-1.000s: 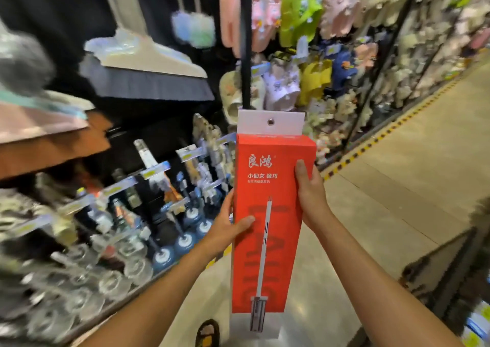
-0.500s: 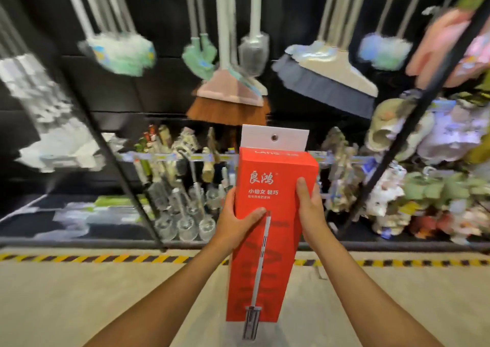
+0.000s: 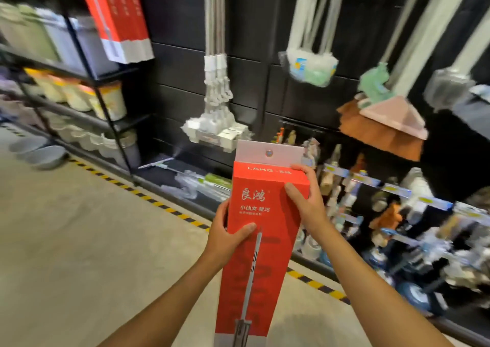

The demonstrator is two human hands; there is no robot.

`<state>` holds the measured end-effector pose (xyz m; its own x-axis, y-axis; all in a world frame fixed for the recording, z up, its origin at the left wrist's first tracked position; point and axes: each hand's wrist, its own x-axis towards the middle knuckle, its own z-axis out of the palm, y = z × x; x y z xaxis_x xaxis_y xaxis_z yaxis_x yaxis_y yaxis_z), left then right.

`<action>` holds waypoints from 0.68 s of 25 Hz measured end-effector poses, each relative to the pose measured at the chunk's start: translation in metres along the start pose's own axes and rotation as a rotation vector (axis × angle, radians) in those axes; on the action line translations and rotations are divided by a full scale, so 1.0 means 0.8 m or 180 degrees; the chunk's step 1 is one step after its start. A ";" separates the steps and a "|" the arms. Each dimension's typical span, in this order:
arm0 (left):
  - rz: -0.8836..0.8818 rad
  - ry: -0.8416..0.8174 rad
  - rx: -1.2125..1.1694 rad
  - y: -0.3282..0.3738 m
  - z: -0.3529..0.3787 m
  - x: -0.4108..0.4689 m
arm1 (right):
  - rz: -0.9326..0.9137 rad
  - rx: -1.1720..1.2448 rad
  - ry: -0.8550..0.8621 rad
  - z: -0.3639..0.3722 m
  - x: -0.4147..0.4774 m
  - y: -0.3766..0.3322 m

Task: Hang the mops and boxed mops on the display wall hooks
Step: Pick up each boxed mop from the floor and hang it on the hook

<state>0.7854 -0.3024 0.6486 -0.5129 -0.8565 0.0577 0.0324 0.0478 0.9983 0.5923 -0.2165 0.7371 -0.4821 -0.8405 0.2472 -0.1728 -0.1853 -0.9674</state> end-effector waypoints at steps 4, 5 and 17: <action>-0.0026 0.0403 0.0059 -0.007 -0.148 -0.018 | -0.0033 0.0064 -0.0423 0.153 0.018 0.001; -0.0027 0.0498 0.0076 -0.007 -0.181 -0.021 | -0.0035 0.0066 -0.0512 0.189 0.024 0.000; -0.0173 0.1705 0.0101 -0.041 -0.492 0.038 | -0.0095 0.0036 -0.1525 0.551 0.169 0.059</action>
<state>1.1065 -0.5328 0.6161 -0.0035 -1.0000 0.0046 -0.0122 0.0047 0.9999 0.8979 -0.5633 0.6998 -0.0265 -0.9743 0.2238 -0.1698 -0.2162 -0.9615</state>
